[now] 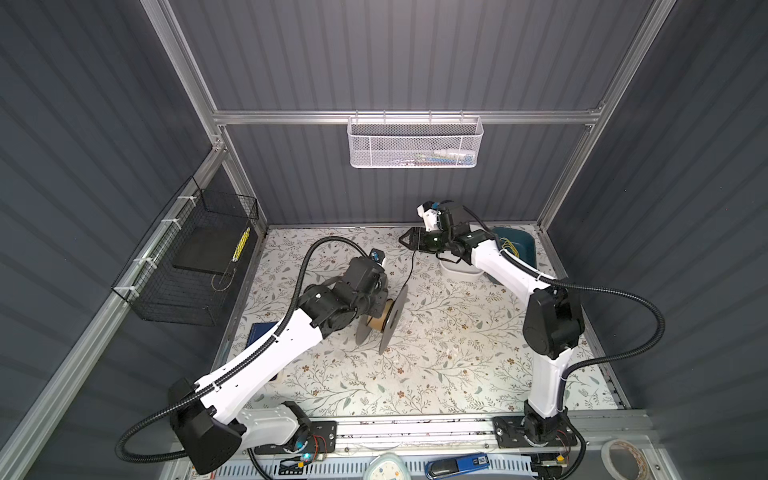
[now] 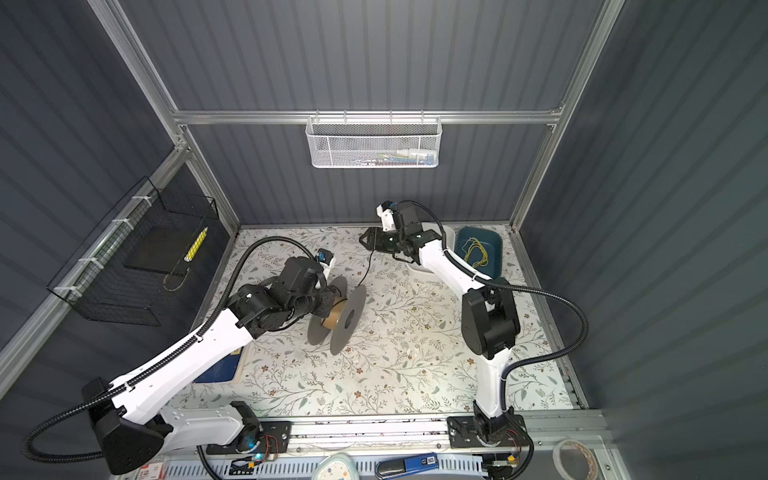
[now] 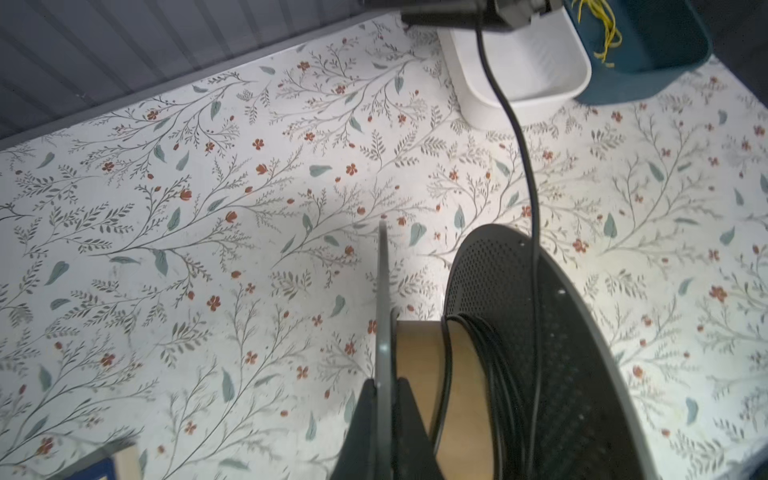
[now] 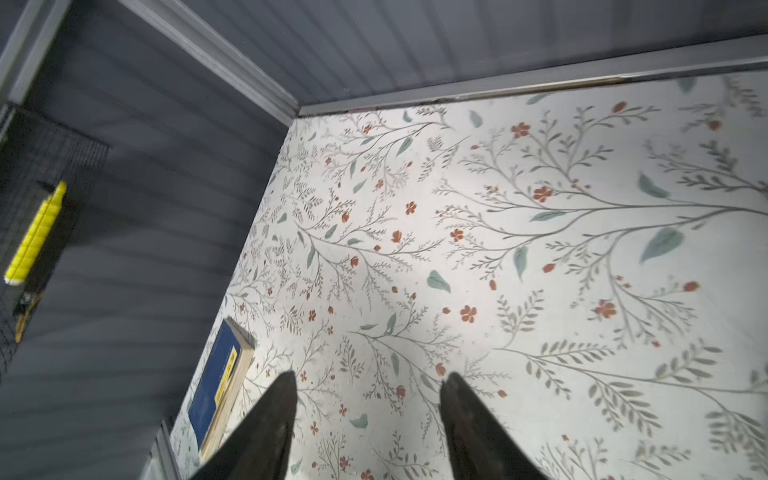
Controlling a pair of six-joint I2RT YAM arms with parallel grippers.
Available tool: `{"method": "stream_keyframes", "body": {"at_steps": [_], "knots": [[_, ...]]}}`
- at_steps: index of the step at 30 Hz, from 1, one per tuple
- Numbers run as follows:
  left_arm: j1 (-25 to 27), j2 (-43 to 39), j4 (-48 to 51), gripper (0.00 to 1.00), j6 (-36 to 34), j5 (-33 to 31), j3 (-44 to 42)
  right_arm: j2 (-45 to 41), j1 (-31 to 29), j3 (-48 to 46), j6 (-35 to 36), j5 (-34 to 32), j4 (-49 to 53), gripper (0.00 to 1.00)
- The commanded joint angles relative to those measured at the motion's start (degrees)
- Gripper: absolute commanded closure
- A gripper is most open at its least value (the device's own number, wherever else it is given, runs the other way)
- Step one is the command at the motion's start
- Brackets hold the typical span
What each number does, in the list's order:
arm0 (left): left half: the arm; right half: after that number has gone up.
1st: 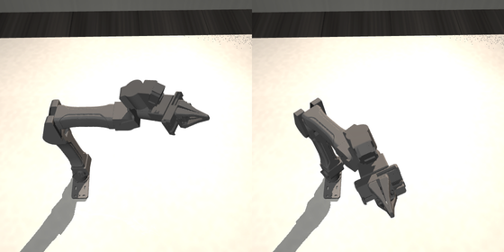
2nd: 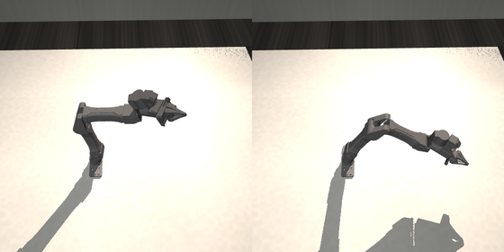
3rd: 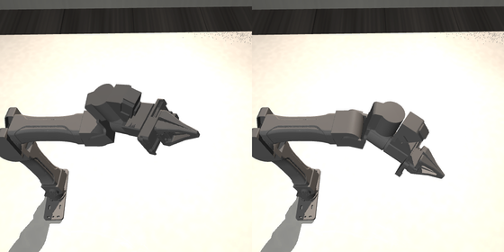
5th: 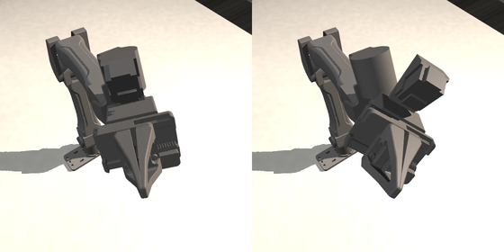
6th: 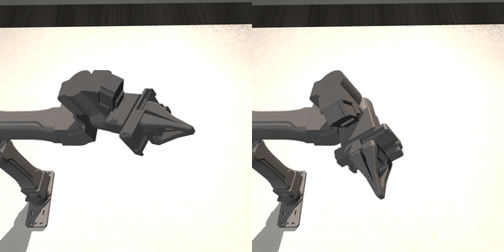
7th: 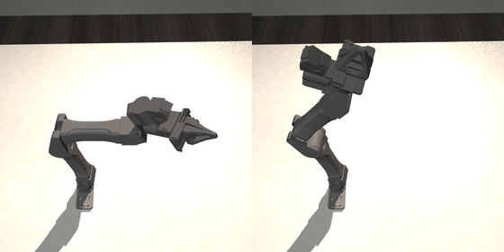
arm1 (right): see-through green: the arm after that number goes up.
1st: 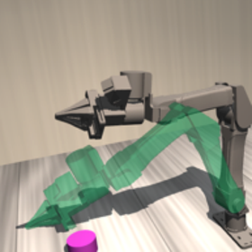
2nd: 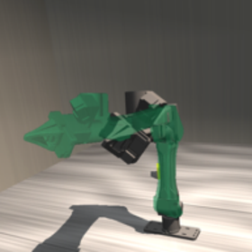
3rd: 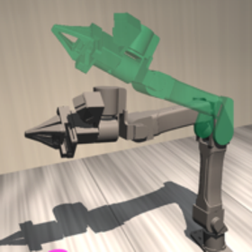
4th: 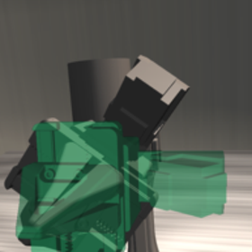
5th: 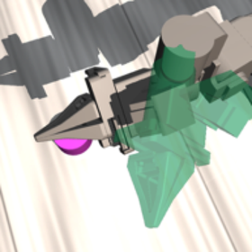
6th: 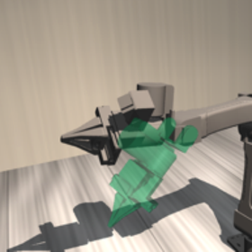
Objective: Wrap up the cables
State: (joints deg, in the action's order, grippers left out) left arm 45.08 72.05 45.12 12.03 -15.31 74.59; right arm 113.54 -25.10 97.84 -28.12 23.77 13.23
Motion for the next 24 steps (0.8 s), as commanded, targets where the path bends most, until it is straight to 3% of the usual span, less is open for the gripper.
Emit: {"method": "stream_keyframes", "body": {"at_steps": [1, 8, 18, 21, 24], "knots": [[0.36, -3.26, 6.63, 1.00, -3.61, 1.97, 10.08, -0.54, 1.02, -3.11, -0.94, 0.06, -2.80, 0.37], [0.10, -1.49, 12.62, 1.00, -4.56, 1.49, 18.30, -0.59, 1.03, -5.37, -1.03, -1.65, -4.09, 0.35], [-5.18, 2.77, 22.56, 1.00, -8.06, -0.53, 33.64, -4.30, 3.64, -5.77, 6.93, -9.91, 5.23, 0.29], [-5.79, 4.53, 23.35, 1.00, -8.34, 0.43, 35.47, -8.99, 3.84, -8.33, 10.16, -10.51, 4.88, 0.29], [-5.88, 5.38, 22.32, 1.00, -8.23, 0.55, 35.72, -18.04, 3.70, -18.16, 11.27, -7.26, -1.42, 0.35]]}}
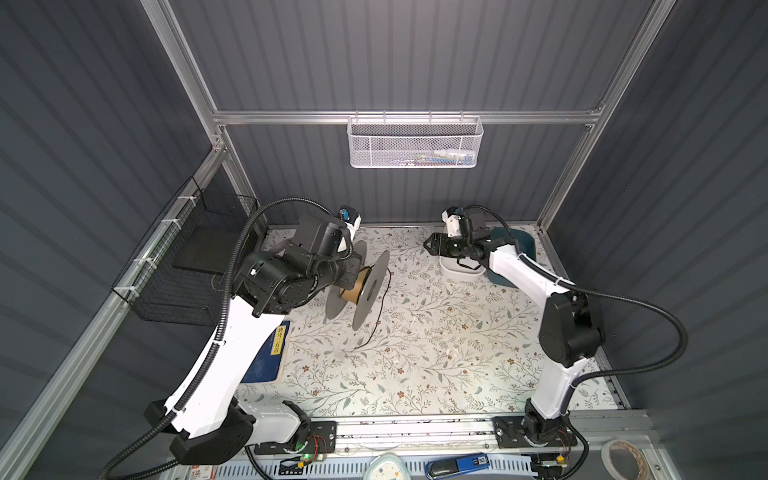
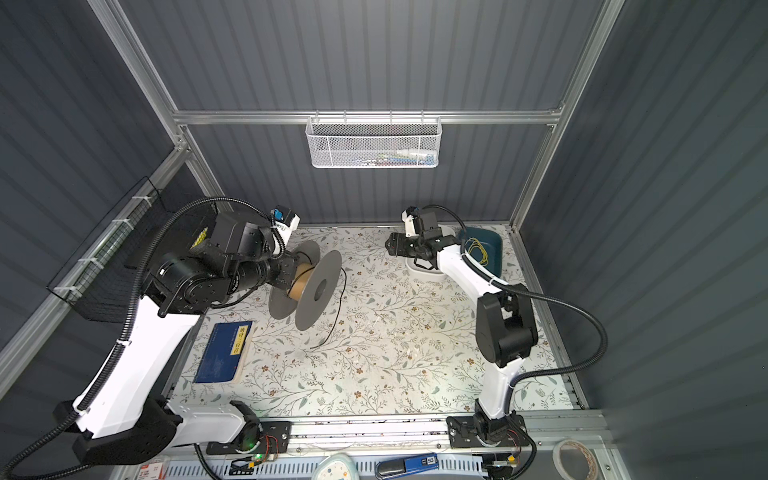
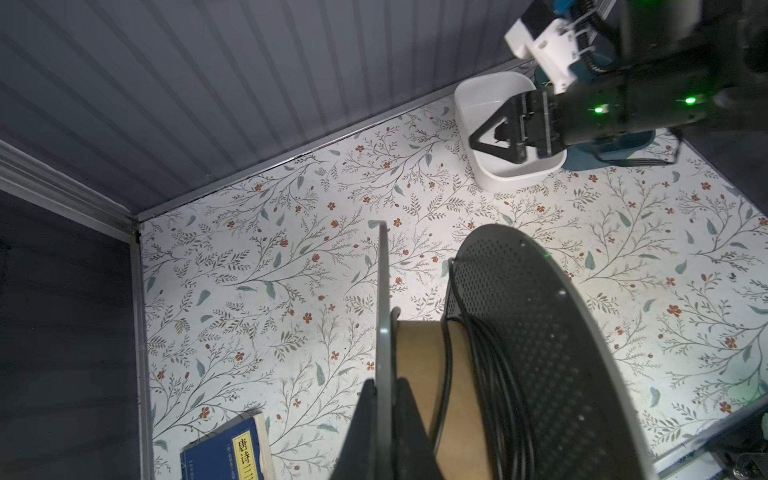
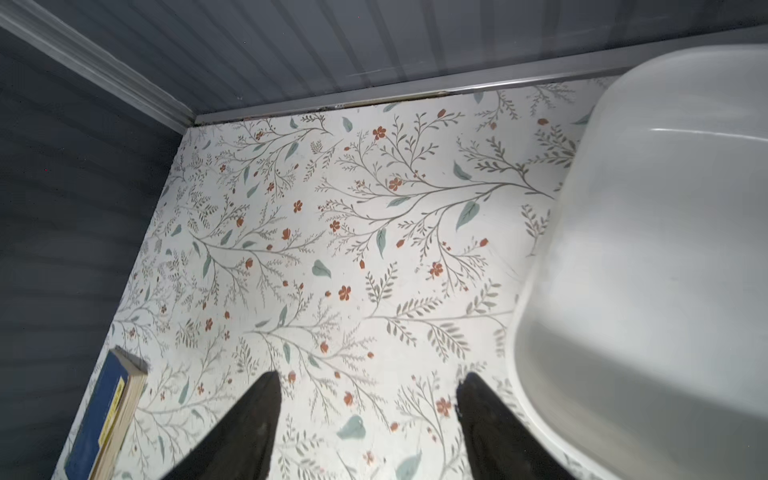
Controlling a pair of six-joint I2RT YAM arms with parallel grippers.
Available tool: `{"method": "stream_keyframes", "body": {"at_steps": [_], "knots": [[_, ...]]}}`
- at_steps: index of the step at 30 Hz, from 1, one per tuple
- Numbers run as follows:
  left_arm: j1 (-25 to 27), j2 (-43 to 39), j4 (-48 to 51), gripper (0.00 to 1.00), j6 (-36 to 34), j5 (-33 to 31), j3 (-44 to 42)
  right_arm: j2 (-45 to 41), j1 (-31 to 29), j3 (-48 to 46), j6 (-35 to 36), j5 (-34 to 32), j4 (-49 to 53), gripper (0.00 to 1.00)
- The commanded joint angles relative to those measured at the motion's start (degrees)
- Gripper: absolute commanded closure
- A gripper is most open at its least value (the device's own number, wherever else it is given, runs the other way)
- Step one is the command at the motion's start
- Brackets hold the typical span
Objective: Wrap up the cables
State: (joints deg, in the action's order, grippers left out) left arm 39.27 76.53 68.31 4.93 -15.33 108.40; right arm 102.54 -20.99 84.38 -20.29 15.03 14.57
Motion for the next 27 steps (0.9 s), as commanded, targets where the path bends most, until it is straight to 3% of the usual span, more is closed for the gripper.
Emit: {"method": "stream_keyframes", "body": {"at_steps": [1, 7, 11, 14, 18, 27], "knots": [[-0.14, 0.99, -1.43, 1.00, -1.04, 0.57, 1.90, -10.77, -0.72, -9.45, 3.19, 2.89, -6.46, 0.37], [-0.29, 3.02, -3.88, 1.00, -0.23, 1.02, 4.28, -23.57, -8.27, -34.14, 3.78, 2.17, -25.93, 0.62], [-0.33, 4.48, -4.88, 1.00, 0.93, 0.92, 6.27, -22.51, -11.13, -42.94, -2.20, 3.08, -37.50, 0.61], [-0.42, 4.82, -5.96, 1.00, 2.28, 1.25, 7.18, -18.49, -12.62, -46.78, -7.78, 6.75, -48.54, 0.51], [-0.51, 6.08, -5.44, 1.00, 3.24, 1.14, 10.38, -11.38, -13.74, -47.11, -12.06, 9.62, -58.33, 0.40], [-0.51, 9.05, -3.45, 1.00, 3.87, 0.33, 18.93, -1.26, -13.94, -42.09, -14.41, 10.29, -66.30, 0.37]]}}
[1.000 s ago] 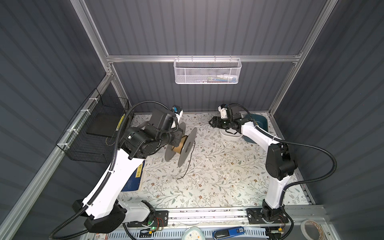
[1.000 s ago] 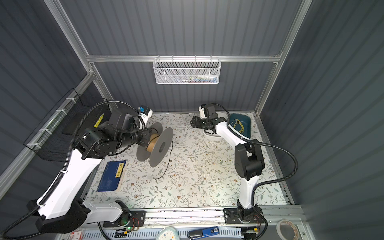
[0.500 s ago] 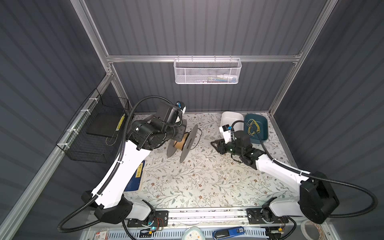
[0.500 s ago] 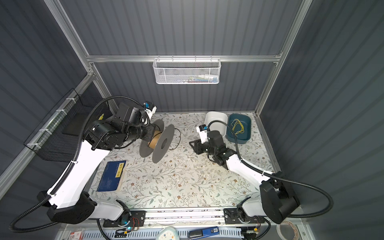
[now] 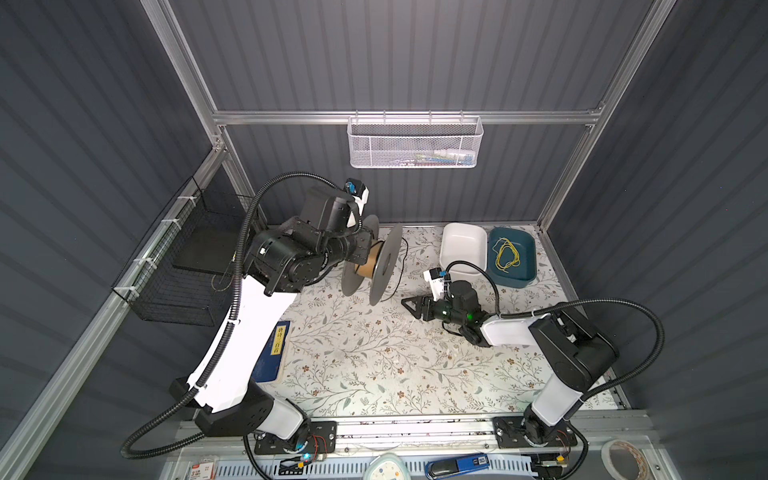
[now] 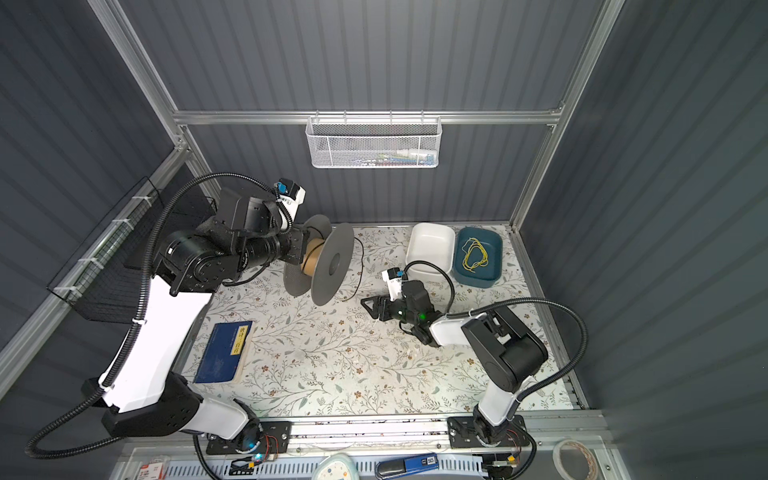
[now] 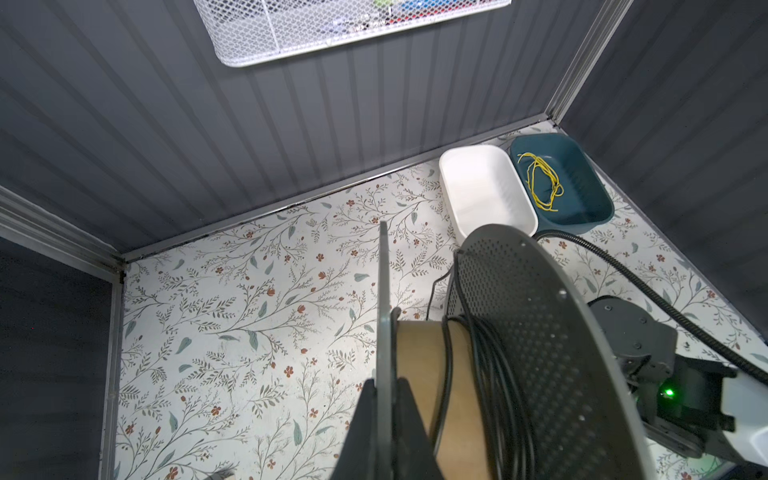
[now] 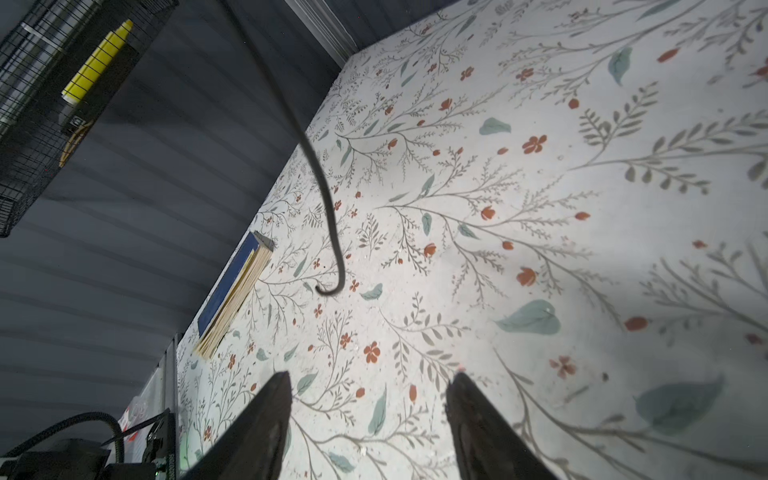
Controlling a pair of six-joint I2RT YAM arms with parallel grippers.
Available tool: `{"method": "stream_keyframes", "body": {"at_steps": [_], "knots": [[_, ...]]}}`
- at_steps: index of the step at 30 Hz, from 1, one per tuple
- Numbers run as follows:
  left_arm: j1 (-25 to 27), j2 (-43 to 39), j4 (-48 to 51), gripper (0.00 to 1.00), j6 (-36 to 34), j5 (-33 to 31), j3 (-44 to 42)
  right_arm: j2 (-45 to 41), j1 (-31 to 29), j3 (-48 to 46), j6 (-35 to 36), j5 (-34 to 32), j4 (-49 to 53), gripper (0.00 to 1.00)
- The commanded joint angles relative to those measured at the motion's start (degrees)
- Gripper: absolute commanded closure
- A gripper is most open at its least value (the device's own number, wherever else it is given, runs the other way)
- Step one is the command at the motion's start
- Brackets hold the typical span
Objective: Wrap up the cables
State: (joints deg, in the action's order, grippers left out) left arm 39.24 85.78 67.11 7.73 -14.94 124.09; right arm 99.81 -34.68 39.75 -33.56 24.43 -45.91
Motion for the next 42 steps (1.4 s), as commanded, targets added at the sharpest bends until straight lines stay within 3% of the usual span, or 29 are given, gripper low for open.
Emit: {"method": "stream_keyframes", "body": {"at_steps": [1, 11, 16, 19, 22, 26, 30, 36, 42], "knots": [[-0.48, 0.08, -2.33, 1.00, 1.15, -0.17, 3.80, 2.22, -0.26, 3.58, -0.98, 0.87, -5.67, 0.37], [-0.57, 1.02, -6.27, 1.00, 2.56, -1.17, 5.72, 9.32, 0.40, 10.40, -8.41, -2.25, -9.57, 0.42], [-0.57, 2.18, -7.73, 1.00, 2.91, -2.53, 6.93, 10.51, 0.23, 10.46, -11.69, -3.02, -11.83, 0.59], [-0.66, 2.73, -8.63, 1.00, 2.96, -2.83, 7.13, 10.27, -0.18, 9.82, -12.77, -3.11, -13.18, 0.76], [-0.75, 3.19, -10.17, 1.00, 2.66, -3.94, 6.94, 9.38, -1.02, 9.76, -12.65, -2.56, -12.47, 0.80], [-0.92, 3.04, -12.42, 1.00, 3.00, -5.69, 5.59, 7.21, -2.31, 8.30, -10.83, -3.44, -10.98, 0.96], [-1.10, 2.11, -15.67, 1.00, 3.63, -8.30, 2.46, 5.91, -3.50, 7.54, -10.86, -3.58, -9.21, 0.98], [-2.24, 2.88, -16.88, 1.00, 6.54, -4.33, 1.68, 6.75, -6.79, 9.09, -9.35, -4.52, -6.00, 1.00], [-3.19, 3.25, -18.59, 1.00, 8.02, -6.28, 0.92, 7.51, -9.78, 8.98, -10.33, -4.56, -5.98, 1.00]]}}
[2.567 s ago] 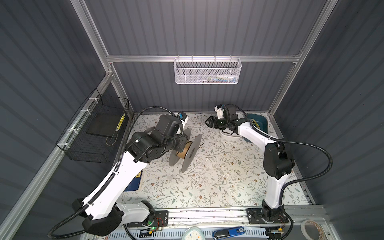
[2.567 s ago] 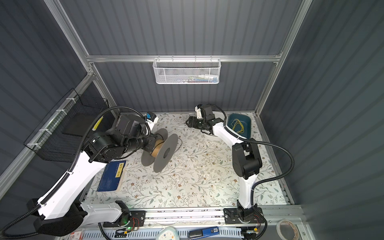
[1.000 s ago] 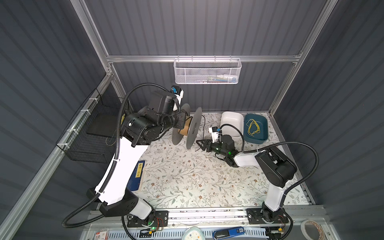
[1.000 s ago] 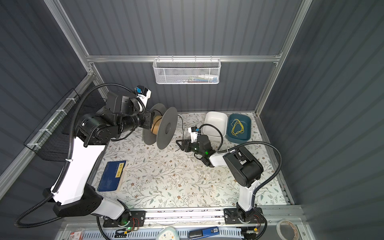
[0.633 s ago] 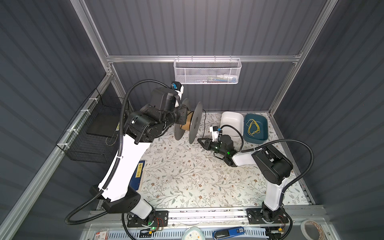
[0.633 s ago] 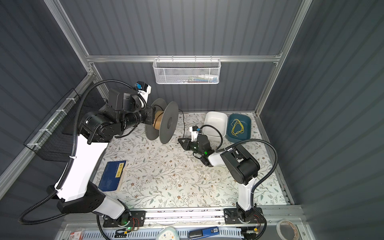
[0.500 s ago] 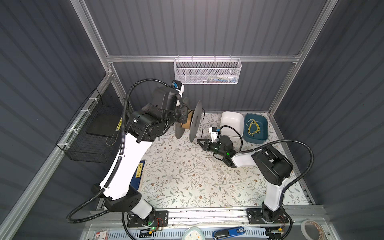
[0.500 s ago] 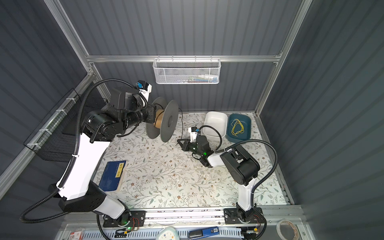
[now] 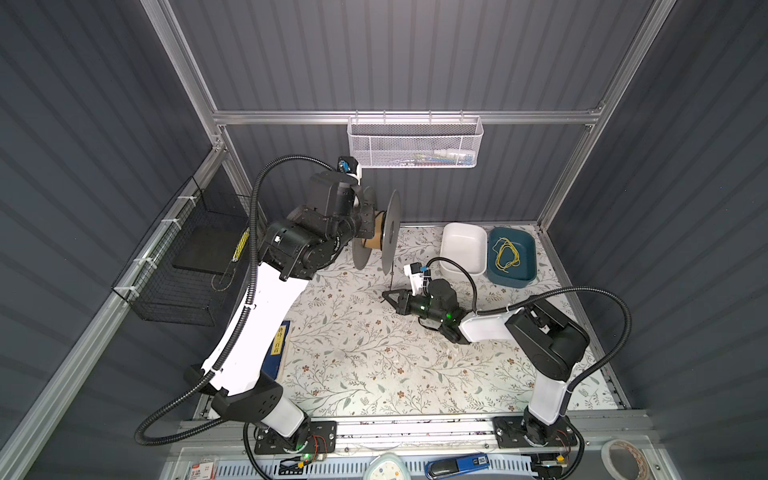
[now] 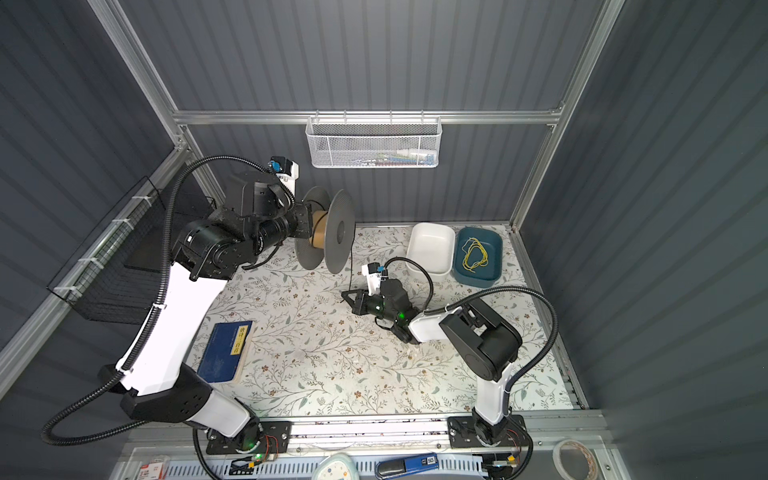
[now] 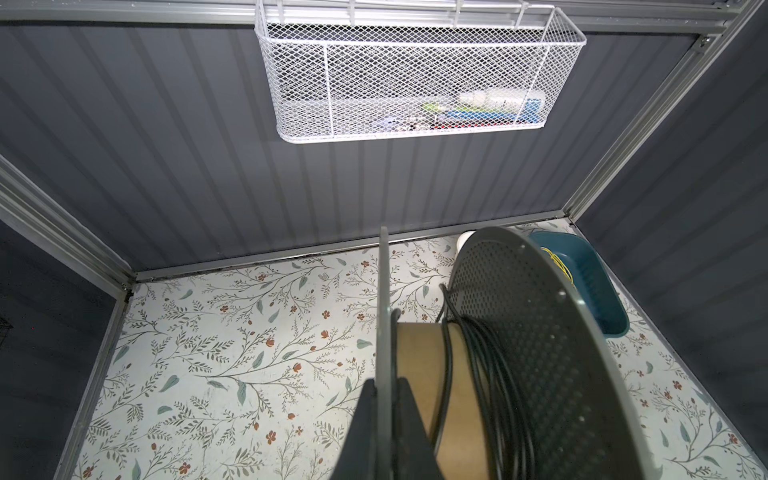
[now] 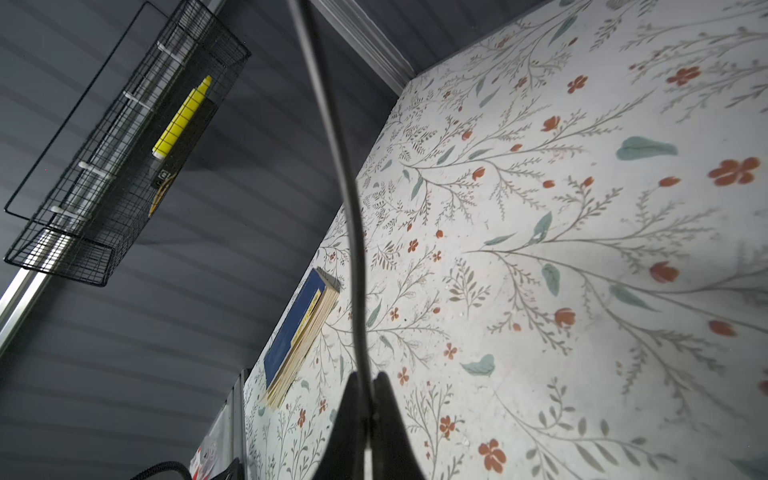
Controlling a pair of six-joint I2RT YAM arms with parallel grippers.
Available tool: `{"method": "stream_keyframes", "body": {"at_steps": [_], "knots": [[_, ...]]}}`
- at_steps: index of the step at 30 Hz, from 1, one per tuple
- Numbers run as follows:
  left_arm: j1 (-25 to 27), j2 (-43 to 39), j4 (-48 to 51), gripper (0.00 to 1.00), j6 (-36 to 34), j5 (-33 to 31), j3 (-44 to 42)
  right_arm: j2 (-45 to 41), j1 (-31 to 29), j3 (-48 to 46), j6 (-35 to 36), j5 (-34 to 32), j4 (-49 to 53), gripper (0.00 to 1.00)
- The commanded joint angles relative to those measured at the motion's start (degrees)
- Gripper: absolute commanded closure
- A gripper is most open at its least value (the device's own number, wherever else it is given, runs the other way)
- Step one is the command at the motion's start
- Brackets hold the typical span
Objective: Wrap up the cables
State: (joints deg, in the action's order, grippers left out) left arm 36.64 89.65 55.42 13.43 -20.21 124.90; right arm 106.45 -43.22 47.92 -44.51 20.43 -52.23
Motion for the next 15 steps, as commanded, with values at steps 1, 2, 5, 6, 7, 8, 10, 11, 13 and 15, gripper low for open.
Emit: {"method": "stream_keyframes", "body": {"at_steps": [1, 2, 5, 6, 7, 8, 10, 11, 13, 15], "knots": [[-0.61, -0.46, -7.35, 1.00, 2.41, -2.18, -0.07, 0.94, -2.06, 0.52, 0.57, -0.56, 0.37, 1.00], [-0.65, -0.15, -7.83, 1.00, 2.56, -3.69, -0.40, 0.91, -3.08, 0.27, 0.72, -0.56, 0.64, 1.00], [-0.87, 1.22, -9.85, 1.00, 1.62, -7.85, -1.95, 0.30, -6.15, -0.72, 1.20, -1.62, 3.20, 1.00], [-1.00, 2.02, -10.27, 1.00, 0.92, -9.61, -2.32, -0.38, -7.18, -1.84, 1.10, -2.82, 3.19, 1.00], [-1.11, 2.63, -10.69, 1.00, 0.31, -11.06, -2.81, -1.49, -8.09, -2.91, 1.21, -3.38, 3.29, 1.00], [-1.34, 3.34, -11.42, 1.00, -0.23, -12.11, -3.61, -3.14, -9.11, -4.26, 1.67, -4.38, 4.12, 1.00], [-1.81, 4.16, -13.42, 1.00, -1.65, -13.88, -6.02, -6.71, -10.78, -6.44, 2.68, -6.00, 6.52, 1.00], [-2.25, 4.62, -14.19, 1.00, -1.96, -14.45, -7.21, -8.95, -11.44, -7.14, 3.18, -6.38, 8.67, 1.00], [-2.72, 5.51, -15.66, 1.00, -3.01, -15.71, -9.42, -13.42, -12.93, -8.17, 5.23, -7.43, 12.96, 1.00], [-2.98, 6.32, -17.38, 1.00, -4.18, -15.91, -12.25, -18.54, -14.41, -7.64, 8.78, -9.34, 20.93, 1.00]]}}
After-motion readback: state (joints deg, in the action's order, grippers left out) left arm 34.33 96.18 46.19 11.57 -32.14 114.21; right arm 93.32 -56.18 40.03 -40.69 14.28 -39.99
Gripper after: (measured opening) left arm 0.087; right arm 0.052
